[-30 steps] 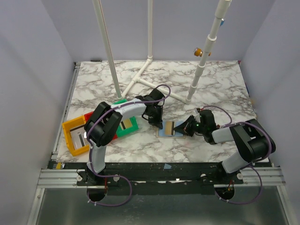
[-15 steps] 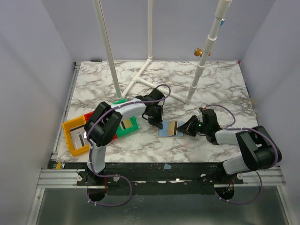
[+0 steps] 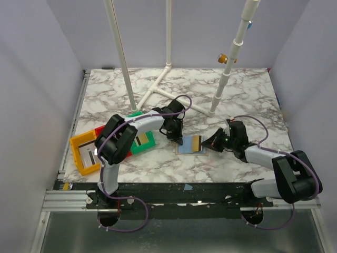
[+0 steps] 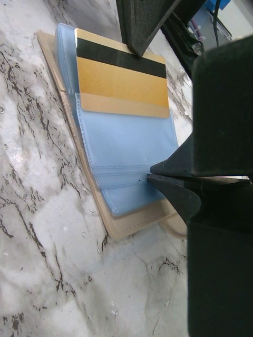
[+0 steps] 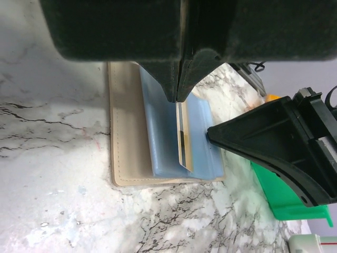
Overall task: Take the credit cards out of the card holder
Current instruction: Remove the credit card from the card holder.
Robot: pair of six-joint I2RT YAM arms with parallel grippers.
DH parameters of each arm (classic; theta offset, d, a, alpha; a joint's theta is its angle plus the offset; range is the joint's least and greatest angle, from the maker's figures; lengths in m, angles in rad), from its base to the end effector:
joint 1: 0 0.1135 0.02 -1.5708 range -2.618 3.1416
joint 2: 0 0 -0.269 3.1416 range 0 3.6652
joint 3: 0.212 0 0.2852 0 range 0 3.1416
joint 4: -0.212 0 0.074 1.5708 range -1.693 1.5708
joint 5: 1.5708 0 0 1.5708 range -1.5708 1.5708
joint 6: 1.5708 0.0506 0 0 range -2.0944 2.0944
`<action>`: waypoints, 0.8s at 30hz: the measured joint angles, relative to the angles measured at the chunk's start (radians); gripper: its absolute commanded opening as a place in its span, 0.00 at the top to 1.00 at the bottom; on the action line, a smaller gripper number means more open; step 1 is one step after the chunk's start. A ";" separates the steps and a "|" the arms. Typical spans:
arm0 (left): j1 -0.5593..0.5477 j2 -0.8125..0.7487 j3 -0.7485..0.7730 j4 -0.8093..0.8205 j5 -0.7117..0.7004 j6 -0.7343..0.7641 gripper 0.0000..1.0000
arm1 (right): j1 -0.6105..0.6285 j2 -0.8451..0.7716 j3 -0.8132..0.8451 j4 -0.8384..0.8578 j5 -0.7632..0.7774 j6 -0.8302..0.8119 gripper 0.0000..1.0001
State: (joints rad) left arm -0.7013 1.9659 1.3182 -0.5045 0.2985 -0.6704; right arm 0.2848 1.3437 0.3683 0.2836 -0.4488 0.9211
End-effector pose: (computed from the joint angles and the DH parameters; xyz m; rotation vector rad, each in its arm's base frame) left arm 0.3203 -0.2900 0.1296 0.1382 2.9141 -0.7316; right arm 0.2410 0.0934 0.1021 0.5126 2.3901 1.1050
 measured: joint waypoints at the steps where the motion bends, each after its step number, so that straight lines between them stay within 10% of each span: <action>1: 0.000 0.000 0.000 0.000 0.000 0.000 1.00 | -0.001 -0.004 0.003 -0.007 0.002 -0.004 0.99; 24: 0.002 0.000 0.011 -0.022 -0.011 0.005 1.00 | -0.018 -0.097 0.043 -0.158 0.034 -0.034 0.99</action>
State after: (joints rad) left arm -0.6994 1.9659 1.3296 -0.5266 0.2874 -0.6651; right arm 0.2665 1.2469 0.4114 0.1257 -0.4149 0.8867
